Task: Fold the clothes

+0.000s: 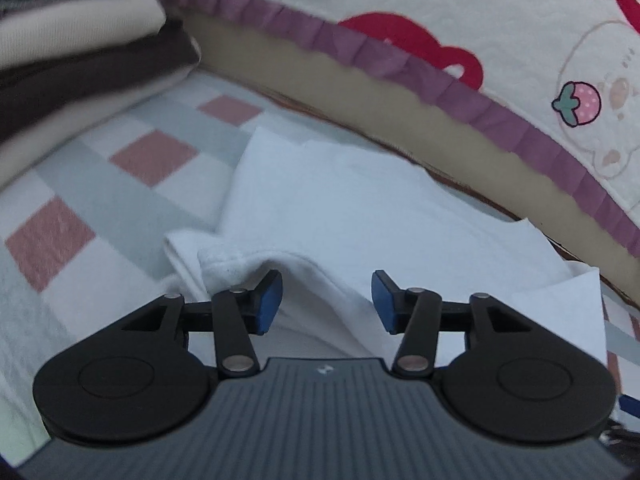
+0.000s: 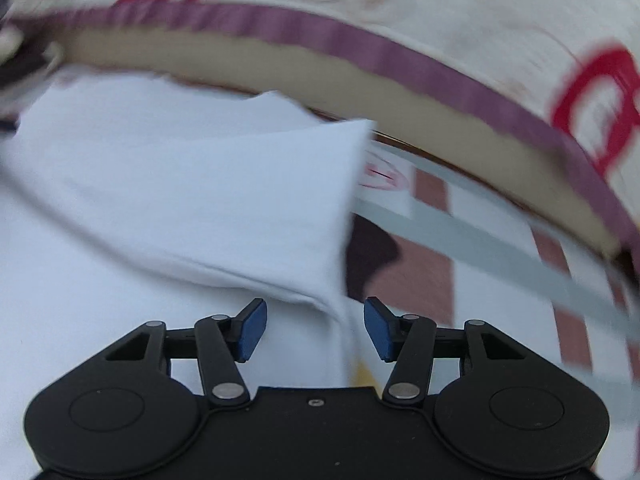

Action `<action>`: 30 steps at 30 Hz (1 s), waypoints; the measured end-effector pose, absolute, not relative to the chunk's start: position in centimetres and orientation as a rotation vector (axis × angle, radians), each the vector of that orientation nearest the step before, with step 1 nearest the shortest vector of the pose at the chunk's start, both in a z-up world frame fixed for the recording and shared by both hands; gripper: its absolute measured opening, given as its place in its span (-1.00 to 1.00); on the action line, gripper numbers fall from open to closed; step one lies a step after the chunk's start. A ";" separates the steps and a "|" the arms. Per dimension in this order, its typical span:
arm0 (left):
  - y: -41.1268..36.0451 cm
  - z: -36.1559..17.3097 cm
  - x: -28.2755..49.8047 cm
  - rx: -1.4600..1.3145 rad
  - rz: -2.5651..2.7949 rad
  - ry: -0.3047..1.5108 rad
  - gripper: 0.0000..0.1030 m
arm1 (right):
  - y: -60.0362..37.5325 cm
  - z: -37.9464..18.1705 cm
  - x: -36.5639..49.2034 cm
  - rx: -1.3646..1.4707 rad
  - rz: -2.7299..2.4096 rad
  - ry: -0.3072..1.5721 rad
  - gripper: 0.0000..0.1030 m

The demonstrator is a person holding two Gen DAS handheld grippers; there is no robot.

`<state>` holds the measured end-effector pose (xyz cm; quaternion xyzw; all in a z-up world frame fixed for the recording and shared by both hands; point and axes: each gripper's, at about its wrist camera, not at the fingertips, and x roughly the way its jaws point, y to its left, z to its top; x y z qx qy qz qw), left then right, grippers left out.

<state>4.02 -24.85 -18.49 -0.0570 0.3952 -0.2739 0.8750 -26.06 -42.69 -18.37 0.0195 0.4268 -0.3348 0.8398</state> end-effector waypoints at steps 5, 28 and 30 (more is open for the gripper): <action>-23.4 -18.5 3.2 -0.128 -0.516 0.796 -0.45 | -44.7 -18.0 -25.4 -0.039 -0.785 0.883 -0.37; -15.1 -16.2 7.7 0.040 -0.527 0.840 -0.30 | -48.3 -18.8 -29.2 0.207 -0.840 0.866 0.24; -16.1 -15.8 8.9 0.056 -0.631 0.816 -0.11 | -48.5 -18.7 -29.6 0.240 -0.834 0.858 0.24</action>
